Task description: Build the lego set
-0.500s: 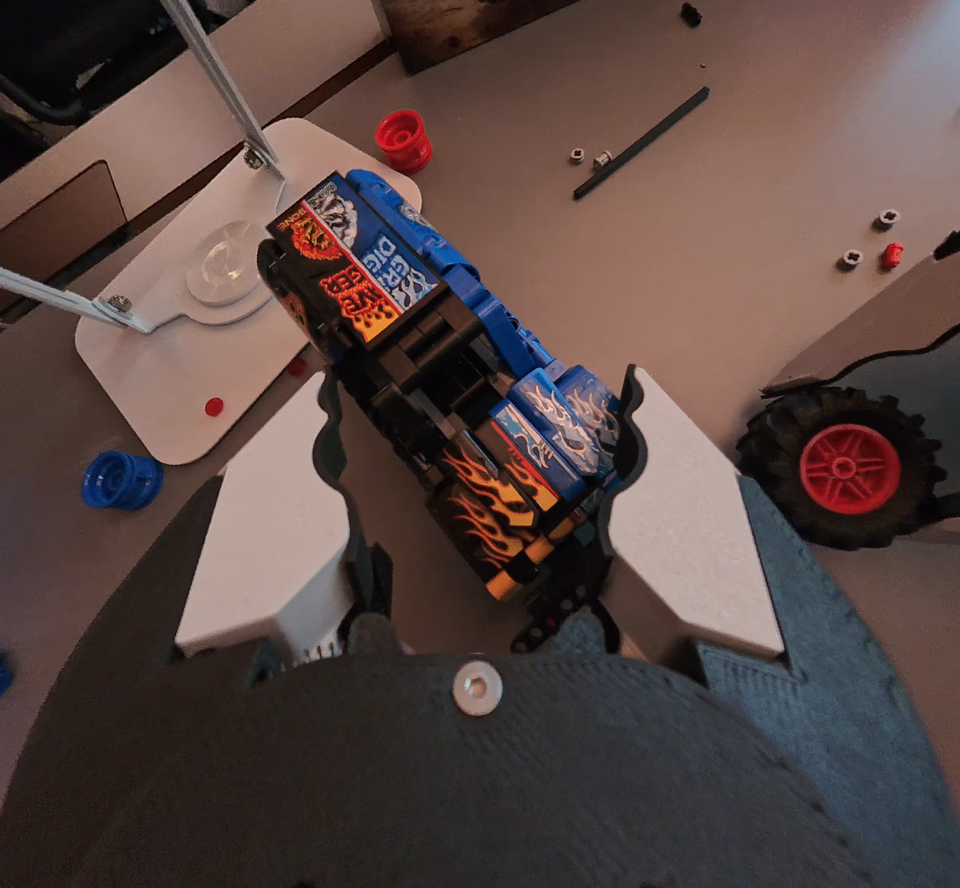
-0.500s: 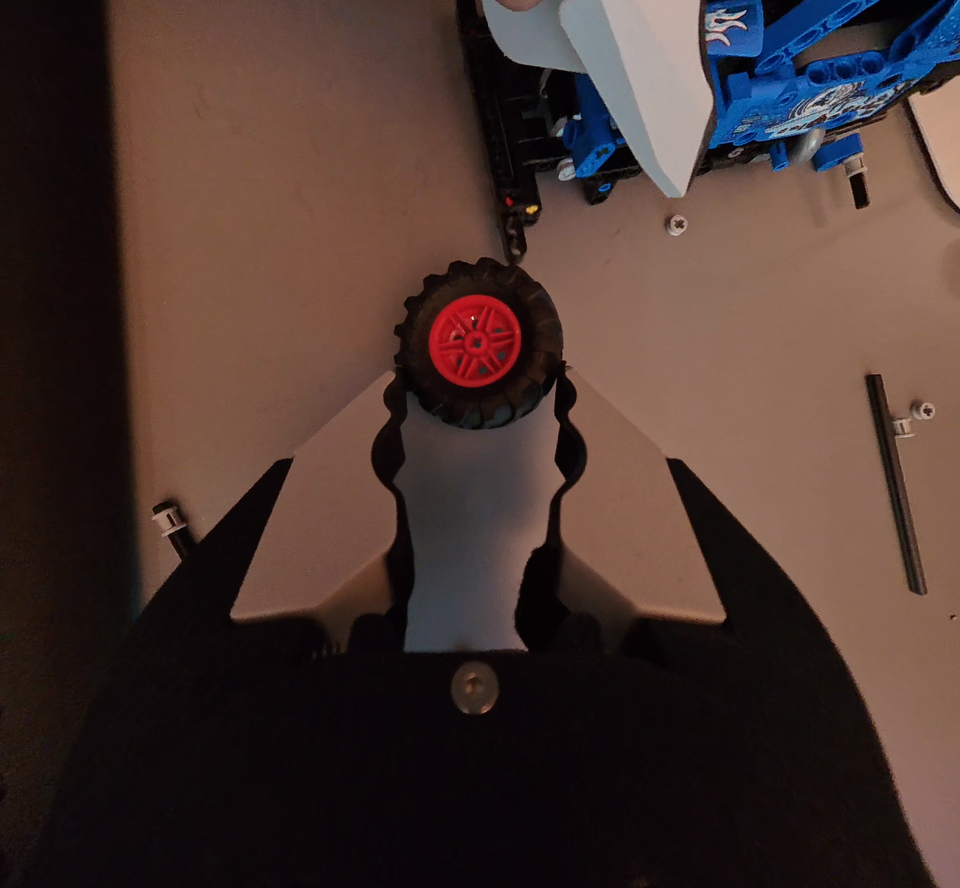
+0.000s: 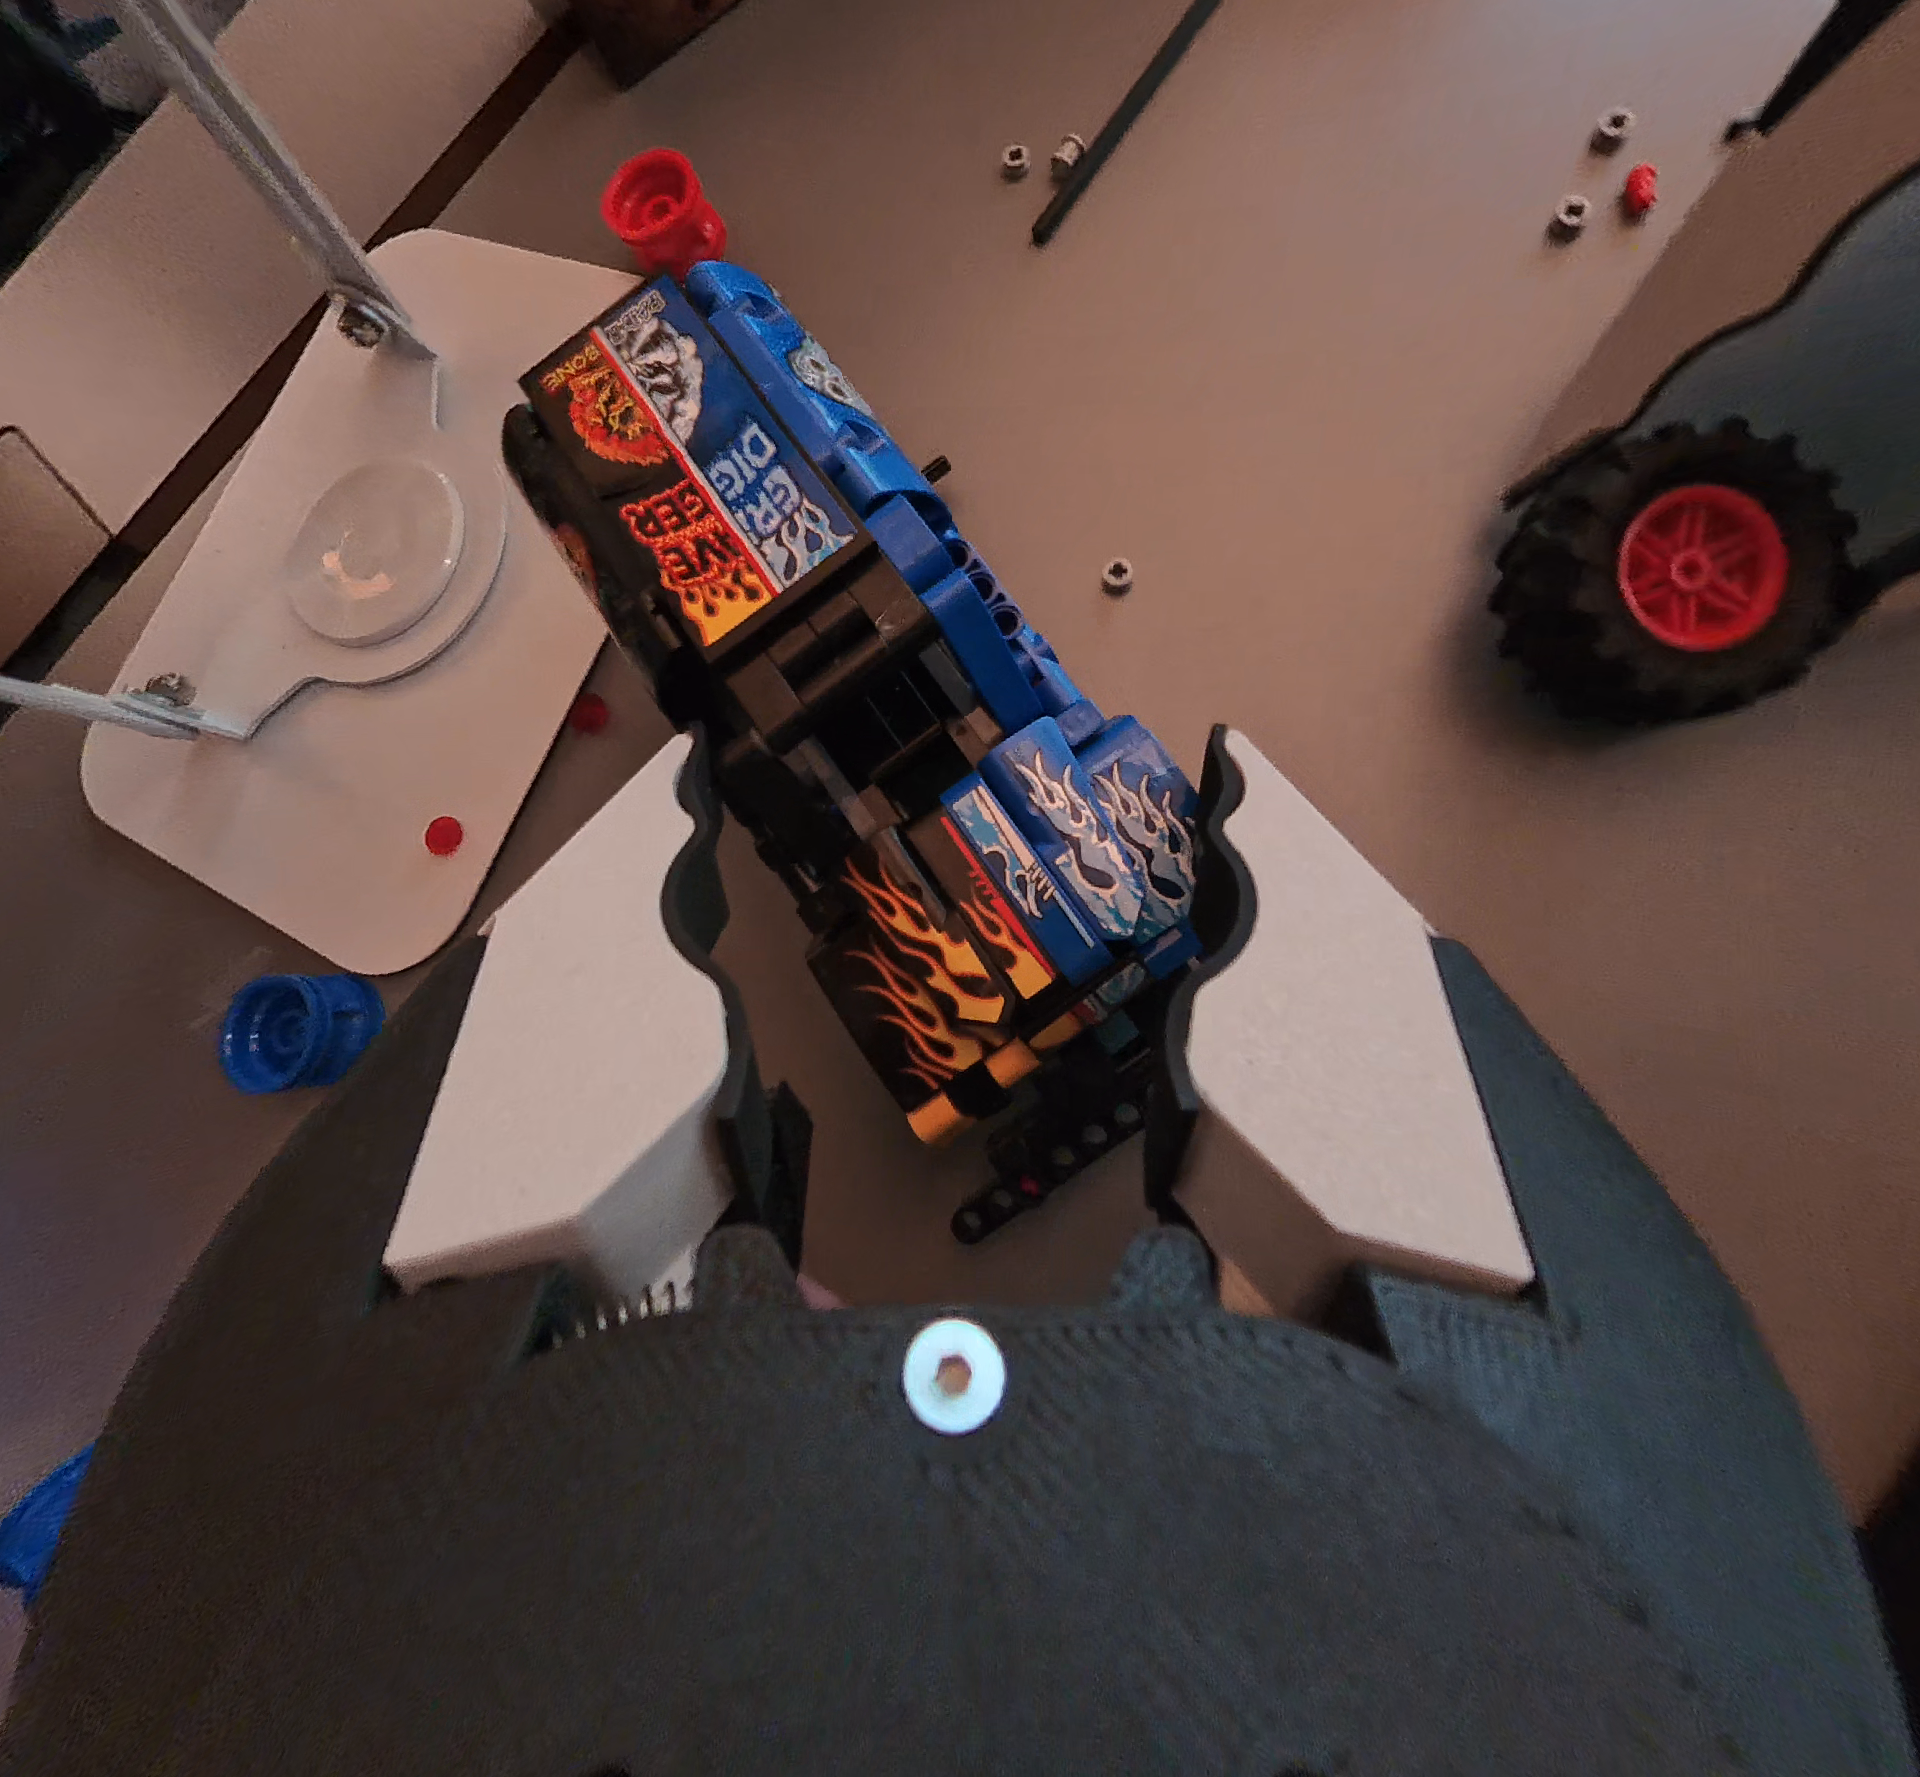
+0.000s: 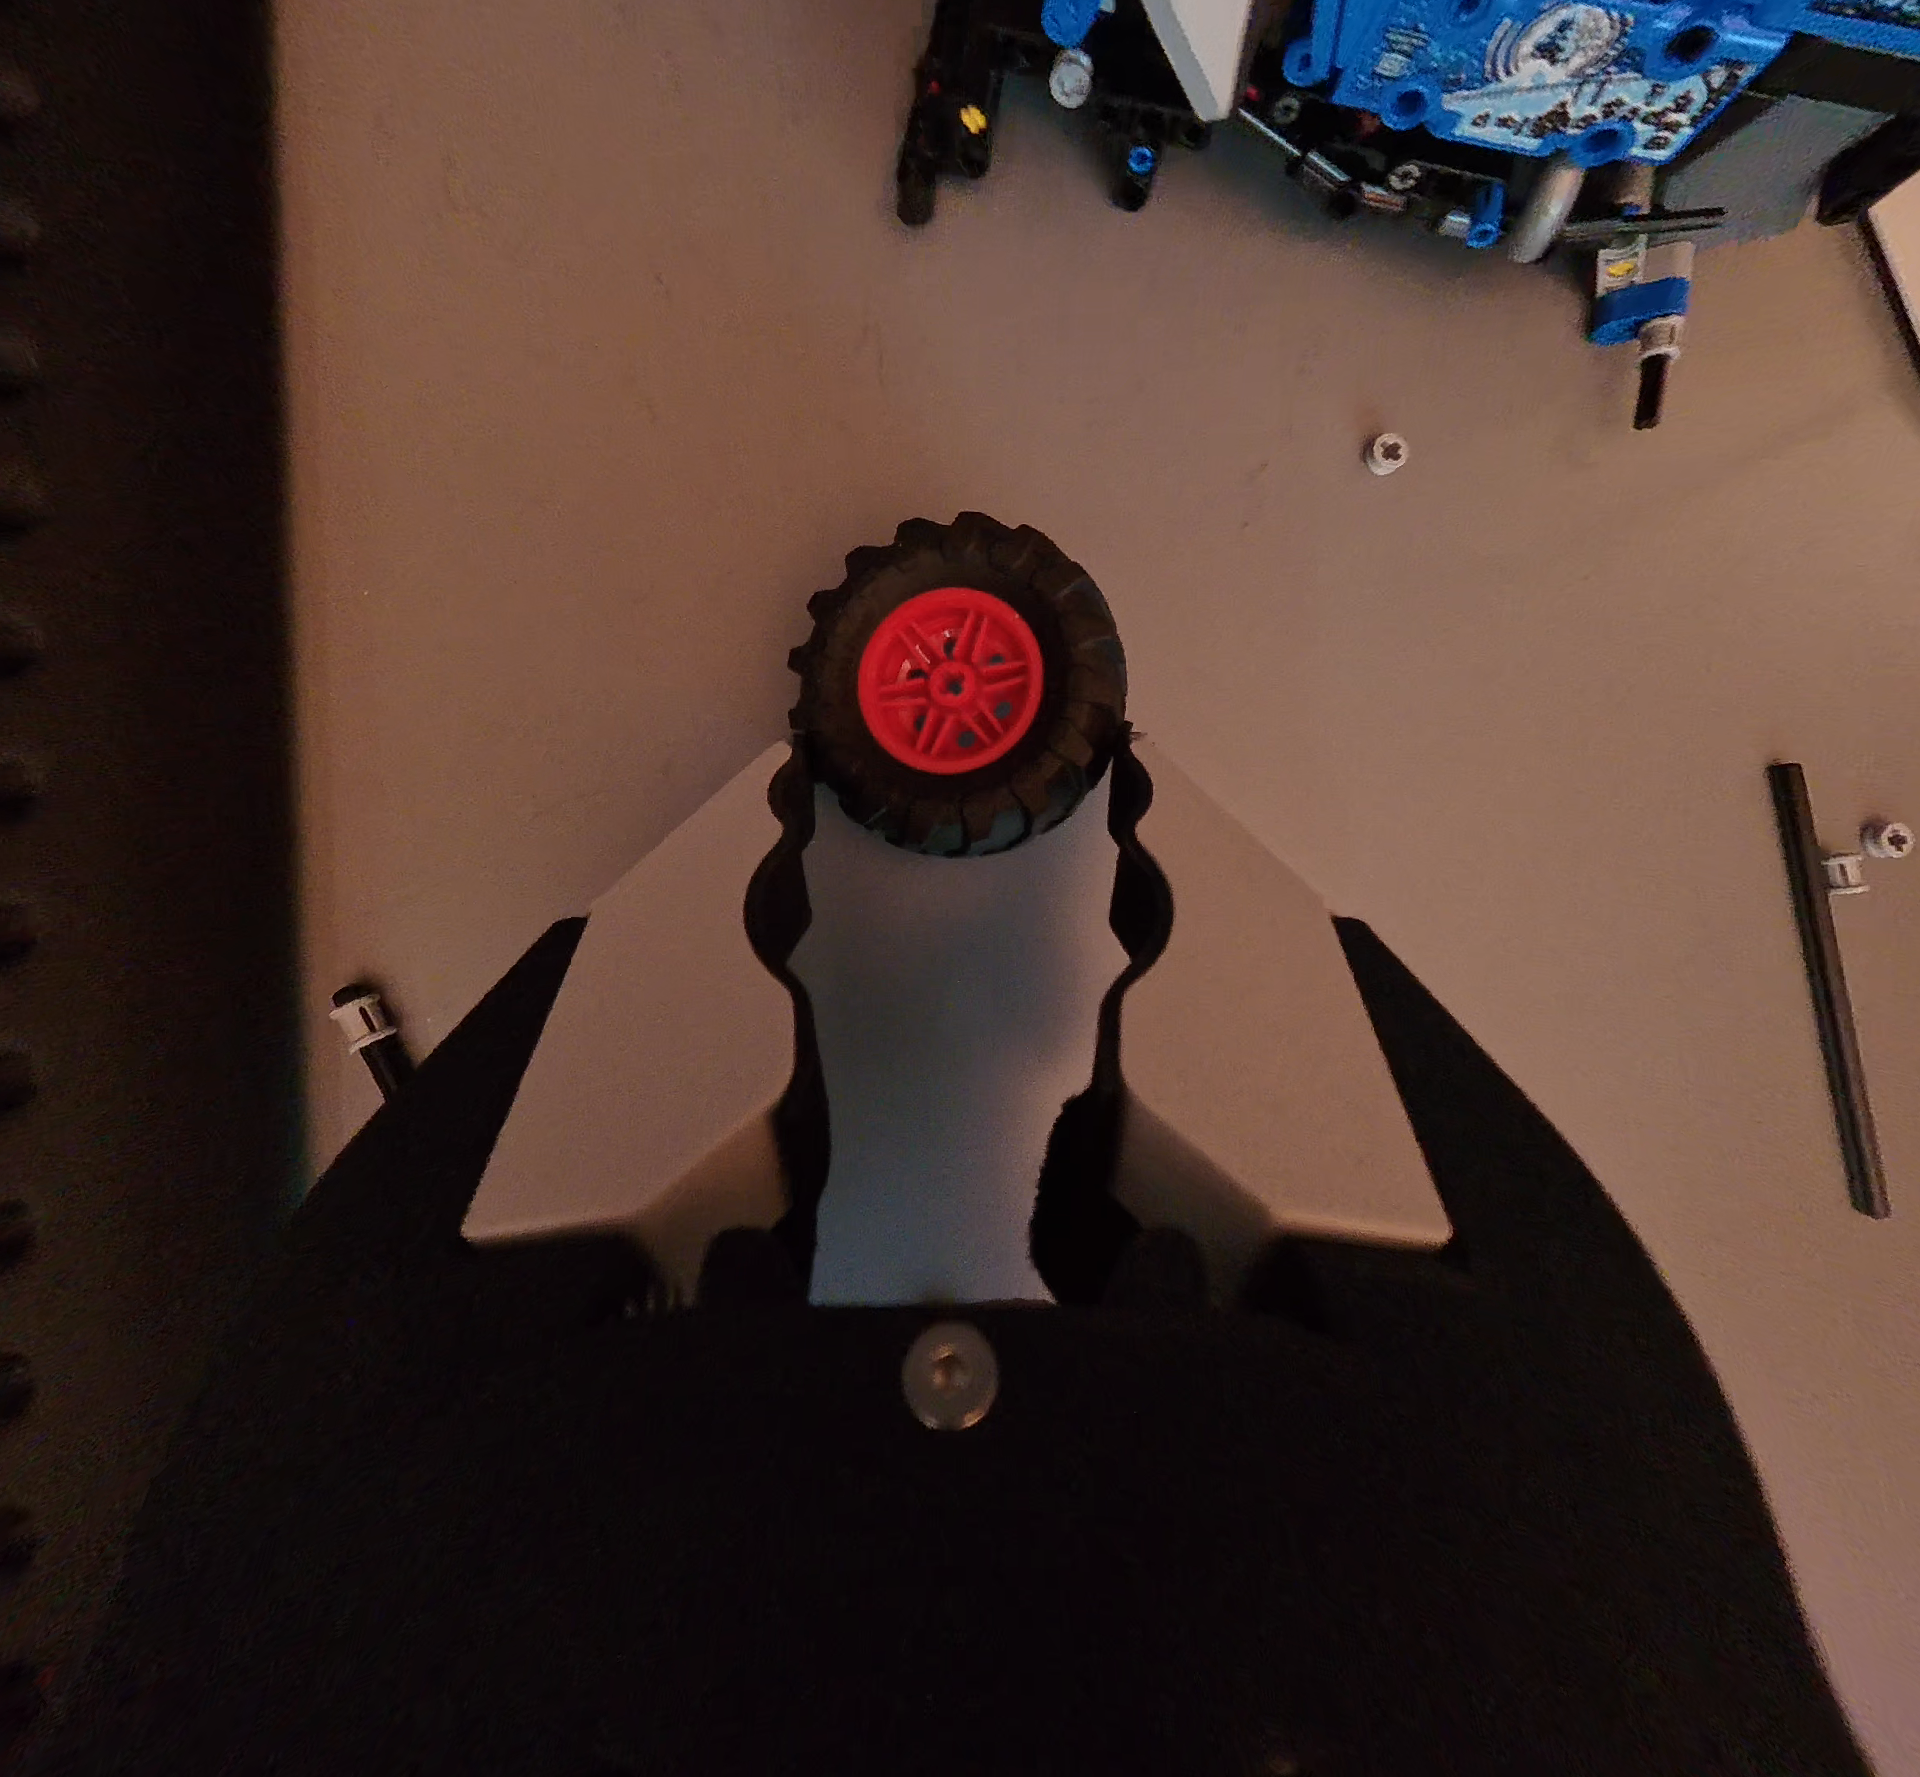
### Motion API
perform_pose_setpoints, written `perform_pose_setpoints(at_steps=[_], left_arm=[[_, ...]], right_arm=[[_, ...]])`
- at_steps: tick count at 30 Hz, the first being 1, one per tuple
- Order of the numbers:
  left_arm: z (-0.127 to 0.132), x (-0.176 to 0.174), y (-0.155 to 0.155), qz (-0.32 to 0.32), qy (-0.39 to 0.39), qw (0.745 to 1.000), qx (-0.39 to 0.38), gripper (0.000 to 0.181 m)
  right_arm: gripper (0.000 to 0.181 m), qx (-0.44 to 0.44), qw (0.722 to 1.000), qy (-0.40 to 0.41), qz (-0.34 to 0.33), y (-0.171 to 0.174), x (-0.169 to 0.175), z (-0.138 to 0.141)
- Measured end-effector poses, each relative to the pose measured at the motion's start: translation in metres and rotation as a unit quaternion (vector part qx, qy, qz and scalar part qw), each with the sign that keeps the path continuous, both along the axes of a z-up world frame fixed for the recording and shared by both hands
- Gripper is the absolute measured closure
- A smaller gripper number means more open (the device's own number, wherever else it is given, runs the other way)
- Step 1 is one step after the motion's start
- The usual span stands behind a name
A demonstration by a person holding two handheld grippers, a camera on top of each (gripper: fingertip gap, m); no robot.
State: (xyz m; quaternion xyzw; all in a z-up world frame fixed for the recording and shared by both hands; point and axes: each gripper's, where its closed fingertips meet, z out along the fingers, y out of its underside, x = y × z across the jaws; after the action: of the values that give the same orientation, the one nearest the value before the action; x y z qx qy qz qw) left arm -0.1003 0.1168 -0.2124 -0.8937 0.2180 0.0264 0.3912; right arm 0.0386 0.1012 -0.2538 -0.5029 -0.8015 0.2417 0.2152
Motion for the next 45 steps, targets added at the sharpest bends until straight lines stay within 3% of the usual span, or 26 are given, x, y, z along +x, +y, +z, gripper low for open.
perform_pose_setpoints(at_steps=[5,11,15,21,27,29,31,35,39,43,45], left_arm=[[0.001,-0.002,-0.017,-0.050,-0.009,0.999,-0.005,0.090],[0.001,-0.007,-0.024,-0.027,-0.027,0.999,-0.009,0.075],[0.008,-0.013,-0.034,-0.017,-0.031,0.999,-0.001,0.076],[0.018,-0.017,-0.053,-0.015,-0.025,1.000,0.004,0.077],[-0.002,-0.017,-0.057,-0.011,-0.017,0.999,-0.032,0.083],[-0.011,-0.009,-0.062,-0.019,-0.032,0.998,-0.052,0.086],[-0.013,0.001,-0.063,-0.011,-0.058,0.996,-0.060,0.077],[-0.003,0.028,-0.067,-0.014,-0.129,0.990,-0.060,0.088],[0.000,0.075,-0.079,-0.081,-0.168,0.980,-0.067,0.081],[0.007,0.073,-0.089,-0.113,-0.143,0.981,-0.063,0.089],[0.019,0.049,-0.082,-0.111,-0.072,0.991,-0.034,0.088]], right_arm=[[0.124,-0.008,1.000,0.000,0.002,-0.002,0.001,0.000],[0.116,0.006,1.000,0.010,0.003,-0.003,-0.002,0.003],[0.126,0.027,1.000,0.004,-0.003,0.002,0.000,0.002],[0.126,0.014,1.000,0.012,-0.004,0.001,-0.002,0.004],[0.125,0.011,1.000,0.010,-0.003,0.000,-0.003,0.003],[0.125,0.012,1.000,0.008,-0.003,0.000,-0.003,0.002],[0.125,0.010,1.000,0.008,-0.003,0.000,-0.002,0.003],[0.125,0.007,1.000,0.006,-0.003,0.000,-0.001,0.002],[0.123,0.012,1.000,0.000,-0.008,0.003,0.001,0.000],[0.123,-0.002,1.000,-0.006,-0.010,0.003,0.003,-0.001],[0.123,-0.001,1.000,-0.008,-0.007,0.003,0.004,-0.001]])
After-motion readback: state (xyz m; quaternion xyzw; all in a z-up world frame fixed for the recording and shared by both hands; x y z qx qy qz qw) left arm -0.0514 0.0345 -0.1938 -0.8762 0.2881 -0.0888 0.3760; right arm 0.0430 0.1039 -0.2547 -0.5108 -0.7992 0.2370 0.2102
